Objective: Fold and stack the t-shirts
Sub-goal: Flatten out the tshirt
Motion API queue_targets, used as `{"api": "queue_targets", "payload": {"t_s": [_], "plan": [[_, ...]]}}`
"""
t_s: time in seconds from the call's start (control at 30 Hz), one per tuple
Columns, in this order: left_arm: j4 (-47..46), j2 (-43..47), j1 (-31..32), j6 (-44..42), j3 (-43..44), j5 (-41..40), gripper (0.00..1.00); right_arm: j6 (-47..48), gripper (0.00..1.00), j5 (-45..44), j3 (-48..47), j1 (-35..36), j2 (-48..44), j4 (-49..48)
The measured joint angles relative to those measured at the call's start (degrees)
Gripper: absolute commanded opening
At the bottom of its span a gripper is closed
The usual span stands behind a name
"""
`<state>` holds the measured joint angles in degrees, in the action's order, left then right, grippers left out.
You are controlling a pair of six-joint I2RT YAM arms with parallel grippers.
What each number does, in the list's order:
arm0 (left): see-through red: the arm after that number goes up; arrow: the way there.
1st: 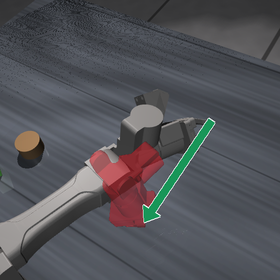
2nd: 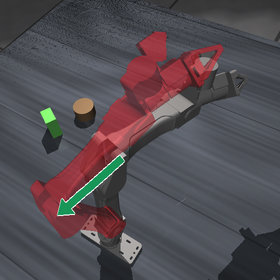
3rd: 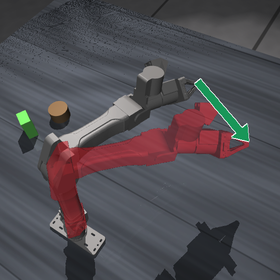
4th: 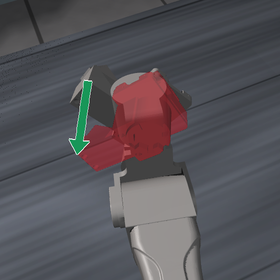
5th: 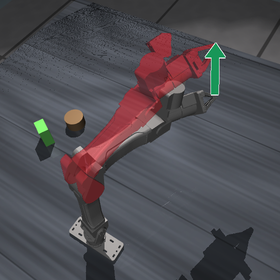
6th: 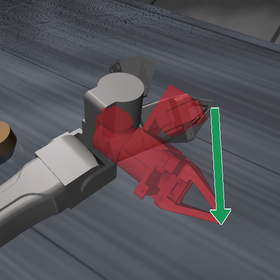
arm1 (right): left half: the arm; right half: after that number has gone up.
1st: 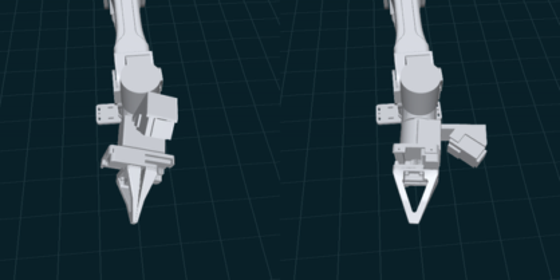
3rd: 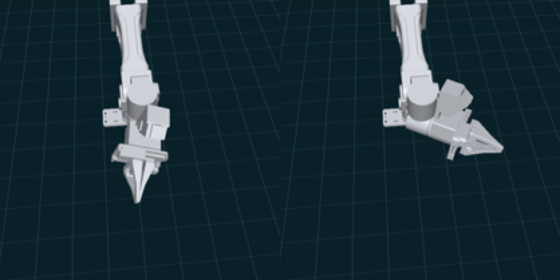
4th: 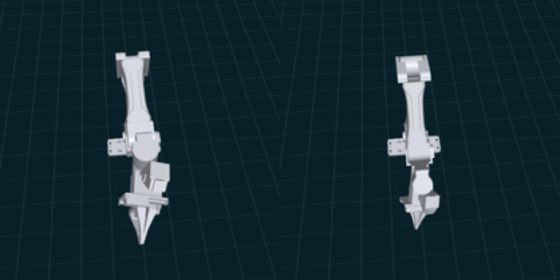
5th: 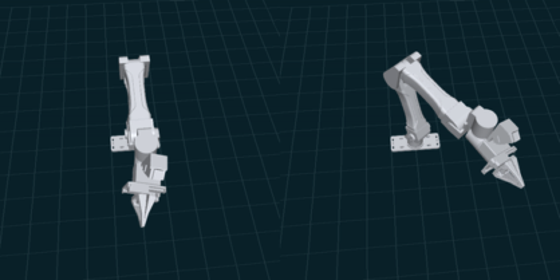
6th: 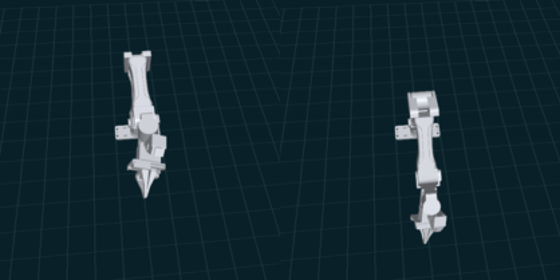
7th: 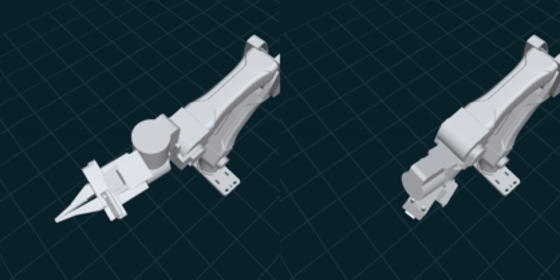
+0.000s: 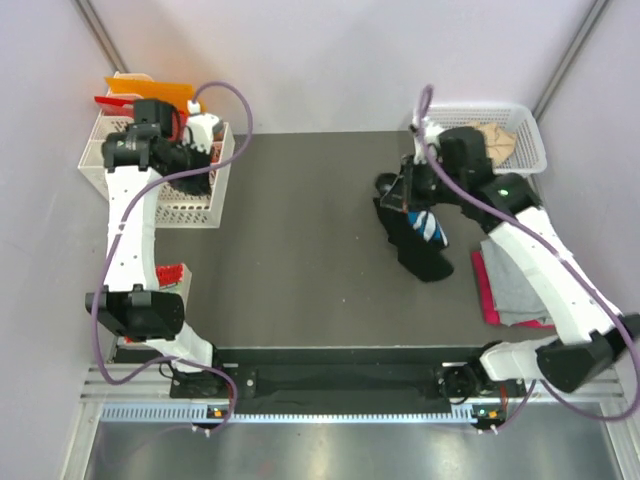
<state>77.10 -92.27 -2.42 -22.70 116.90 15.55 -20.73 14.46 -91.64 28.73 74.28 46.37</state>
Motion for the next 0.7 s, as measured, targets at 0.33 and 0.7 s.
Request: {"api": "queue_targets", "payload": {"t_s": [0.33,0.7], "plan": [[-0.7,-7.5,1.9,7.8,-10.4,3.1,0.0,3.3,0.0,-4.2,-10.7,14.1,20.0,14.5],[-2.6,-10.4,-3.2,13.4,-13.5,7.6,0.0,6.2,0.0,-2.8,-43.2,33.0,26.8,13.3]]}}
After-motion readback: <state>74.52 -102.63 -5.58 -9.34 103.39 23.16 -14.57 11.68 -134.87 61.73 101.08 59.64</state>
